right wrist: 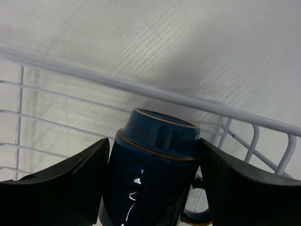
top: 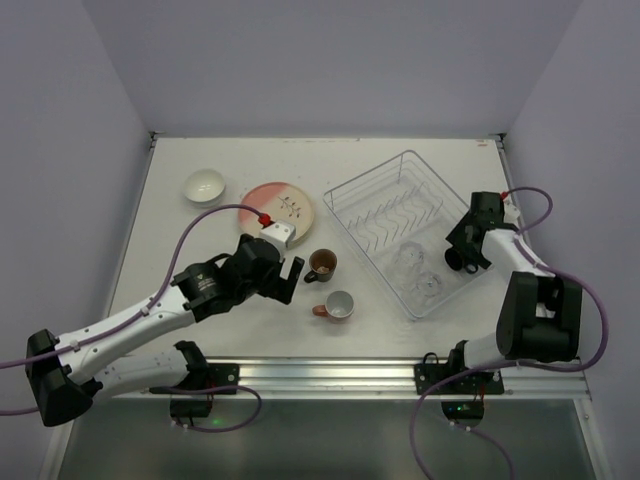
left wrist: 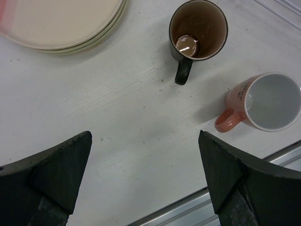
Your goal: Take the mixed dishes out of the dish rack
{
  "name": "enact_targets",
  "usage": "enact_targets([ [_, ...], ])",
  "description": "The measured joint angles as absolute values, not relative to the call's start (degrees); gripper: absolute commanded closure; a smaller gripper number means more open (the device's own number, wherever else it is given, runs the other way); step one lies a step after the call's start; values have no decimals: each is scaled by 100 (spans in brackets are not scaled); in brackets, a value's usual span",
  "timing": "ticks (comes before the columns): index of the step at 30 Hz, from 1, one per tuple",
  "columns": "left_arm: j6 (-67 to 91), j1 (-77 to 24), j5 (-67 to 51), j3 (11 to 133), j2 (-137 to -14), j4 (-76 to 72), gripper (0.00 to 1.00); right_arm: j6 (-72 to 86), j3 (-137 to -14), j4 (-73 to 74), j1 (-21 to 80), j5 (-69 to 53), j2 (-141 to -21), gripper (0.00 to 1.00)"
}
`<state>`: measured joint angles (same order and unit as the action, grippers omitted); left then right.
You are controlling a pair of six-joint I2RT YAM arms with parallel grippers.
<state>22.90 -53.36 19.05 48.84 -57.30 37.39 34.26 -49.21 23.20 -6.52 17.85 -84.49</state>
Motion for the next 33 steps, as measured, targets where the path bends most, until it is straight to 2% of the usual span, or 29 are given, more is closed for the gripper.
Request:
enact_targets([
  [10, 2290, -5336, 2080, 4884, -5586, 3741, 0, 3232, -4445, 1949, -650, 1636, -7695, 100],
  [20, 2294, -5336, 2320, 4884, -4904, 3717, 0, 3205, -4101, 1586, -650, 1463, -6914, 100],
  [33, 2685, -5336, 2158, 4928, -4584, 3339, 0, 3385, -3852, 1544, -650, 1039, -5170, 100],
])
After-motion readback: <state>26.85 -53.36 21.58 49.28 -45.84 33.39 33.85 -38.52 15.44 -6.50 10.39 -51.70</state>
